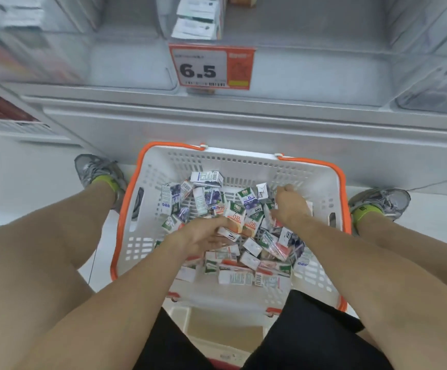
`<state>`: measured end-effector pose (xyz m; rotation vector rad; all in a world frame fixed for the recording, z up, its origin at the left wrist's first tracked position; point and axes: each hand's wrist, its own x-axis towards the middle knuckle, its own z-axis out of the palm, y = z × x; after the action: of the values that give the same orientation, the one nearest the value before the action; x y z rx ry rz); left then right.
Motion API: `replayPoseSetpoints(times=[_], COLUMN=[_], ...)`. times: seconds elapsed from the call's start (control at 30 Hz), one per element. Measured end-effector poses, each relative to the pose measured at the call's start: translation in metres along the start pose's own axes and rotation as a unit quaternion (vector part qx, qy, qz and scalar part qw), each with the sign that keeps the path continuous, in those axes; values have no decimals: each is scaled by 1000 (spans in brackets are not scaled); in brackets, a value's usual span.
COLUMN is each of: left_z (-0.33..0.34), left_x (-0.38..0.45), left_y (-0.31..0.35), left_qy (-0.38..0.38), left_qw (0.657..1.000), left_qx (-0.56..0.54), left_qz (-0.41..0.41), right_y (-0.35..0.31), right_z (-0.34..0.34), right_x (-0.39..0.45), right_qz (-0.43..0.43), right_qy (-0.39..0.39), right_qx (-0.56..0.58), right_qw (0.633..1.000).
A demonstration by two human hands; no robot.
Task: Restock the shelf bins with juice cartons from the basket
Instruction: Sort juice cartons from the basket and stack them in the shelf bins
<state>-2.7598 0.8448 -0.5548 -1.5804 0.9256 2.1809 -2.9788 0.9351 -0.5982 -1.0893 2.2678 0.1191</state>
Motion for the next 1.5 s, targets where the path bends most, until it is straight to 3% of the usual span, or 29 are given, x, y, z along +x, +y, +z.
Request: replayPoseSetpoints(times=[0.1,0.17,0.27,0.33,0.47,0.6,0.73,0.83,1.03,1.1,1.23,1.5], left_z=[-5,-9,-14,-14,-8,5,14,22,36,37,39,38], left_x=[-32,-51,-86,-115,-169,-187,-184,-177,-179,-182,-185,-185], left_y=[11,24,55,79,118,136,138,136,137,139,144,139], left_qy=[-37,-61,-89,-117,-177,-179,-154,-127,-138,-159,-178,-150], left_qw=[998,995,986,973,943,924,918,917,899,889,887,892], left_qx=[-25,-41,-38,-25,-40,-50,-15,-54,-44,-55,-125,0], left_qz=[34,64,137,197,279,334,364,374,413,426,407,426], right_y=[-7,-10,-19,-27,-42,-48,-57,-63,-72,-70,-64,-53], right_z=[-16,-41,-94,-135,-203,-229,-233,-244,-261,-258,-255,-254], right_x=[-9,-15,-42,-67,-121,-157,-159,-152,-147,-150,-162,-165], right_qz=[46,79,71,27,-77,-138,-95,-69,-111,-115,-116,-171], right_qy=[10,-10,-110,-151,-165,-159,-79,-41,-104,-124,-125,-83], right_qx=[85,212,457,542,586,651,718,738,793,792,763,706], right_qw=[995,974,880,826,790,729,685,670,590,586,624,683])
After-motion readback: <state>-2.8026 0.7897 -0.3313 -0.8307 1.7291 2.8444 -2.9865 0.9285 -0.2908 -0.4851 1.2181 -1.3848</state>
